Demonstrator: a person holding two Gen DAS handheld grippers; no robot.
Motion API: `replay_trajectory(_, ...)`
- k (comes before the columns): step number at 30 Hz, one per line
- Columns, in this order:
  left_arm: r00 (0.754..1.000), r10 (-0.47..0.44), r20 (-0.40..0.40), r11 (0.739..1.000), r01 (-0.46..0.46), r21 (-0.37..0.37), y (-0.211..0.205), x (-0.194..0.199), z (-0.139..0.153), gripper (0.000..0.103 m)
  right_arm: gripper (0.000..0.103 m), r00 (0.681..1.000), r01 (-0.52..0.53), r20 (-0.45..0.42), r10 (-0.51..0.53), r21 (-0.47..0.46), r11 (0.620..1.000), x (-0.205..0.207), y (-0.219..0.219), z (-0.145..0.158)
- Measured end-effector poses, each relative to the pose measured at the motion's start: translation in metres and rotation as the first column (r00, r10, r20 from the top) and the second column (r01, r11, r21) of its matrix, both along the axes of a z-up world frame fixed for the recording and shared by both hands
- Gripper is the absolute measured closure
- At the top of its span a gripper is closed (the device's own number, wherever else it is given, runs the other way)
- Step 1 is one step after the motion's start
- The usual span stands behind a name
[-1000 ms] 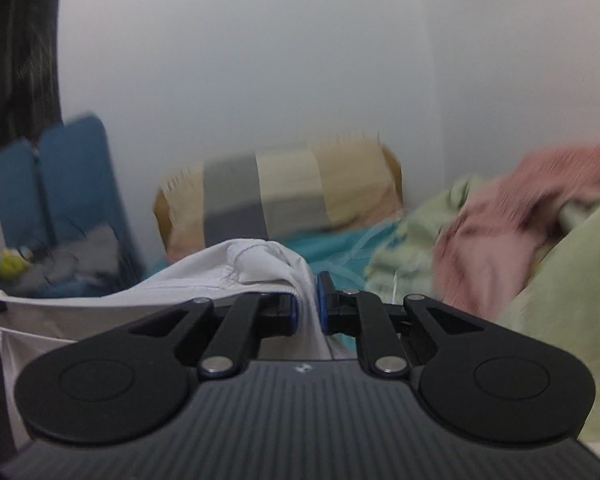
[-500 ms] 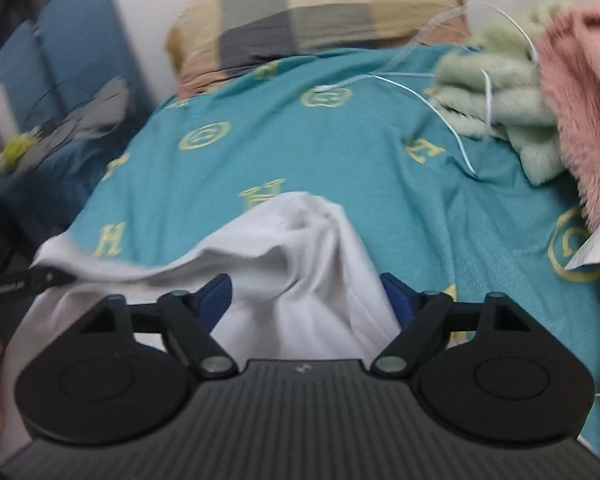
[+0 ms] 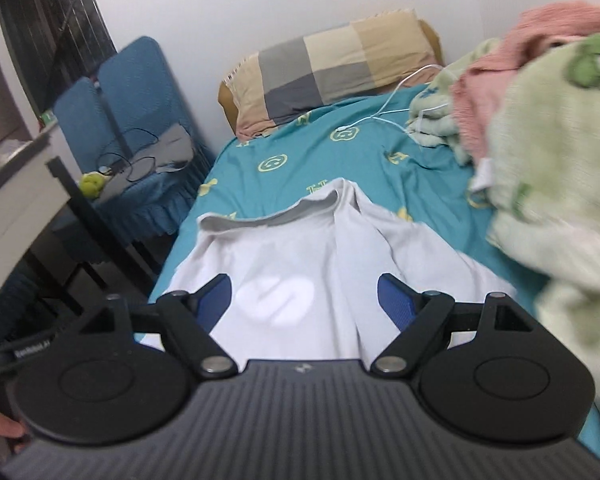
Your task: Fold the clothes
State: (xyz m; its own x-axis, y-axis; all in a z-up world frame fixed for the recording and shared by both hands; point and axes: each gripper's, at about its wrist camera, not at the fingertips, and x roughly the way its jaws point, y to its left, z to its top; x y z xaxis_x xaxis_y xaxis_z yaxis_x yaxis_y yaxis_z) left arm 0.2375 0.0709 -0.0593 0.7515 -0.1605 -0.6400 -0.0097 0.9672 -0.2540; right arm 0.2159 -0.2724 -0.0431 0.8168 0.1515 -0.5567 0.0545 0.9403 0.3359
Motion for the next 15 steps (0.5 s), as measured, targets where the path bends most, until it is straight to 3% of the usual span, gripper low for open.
replay_trajectory(5,0.996,0.063,-0.059,0.996,-0.066,-0.054,0.016,-0.050,-0.017,0.012,0.021,0.999,0.042,0.023,-0.043,0.044,0.998,-0.072,-0.007,0.009)
replay_trajectory(9,0.987,0.108,-0.119,0.975,-0.128,-0.180,0.033,-0.060,-0.039,0.012,0.021,0.997,0.066,0.020,-0.068,0.104,0.992,-0.105,-0.012,-0.002)
replay_trajectory(12,0.970,0.159,-0.182,0.925,-0.211,-0.316,0.051,-0.051,-0.059,0.012,0.021,0.998,0.065,-0.014,-0.063,0.119,0.991,-0.102,-0.012,-0.011)
replay_trajectory(15,0.950,0.197,-0.241,0.834,-0.292,-0.468,0.068,-0.033,-0.079,0.013,0.021,0.998,0.055,-0.022,-0.053,0.117,0.992,-0.094,-0.009,-0.017)
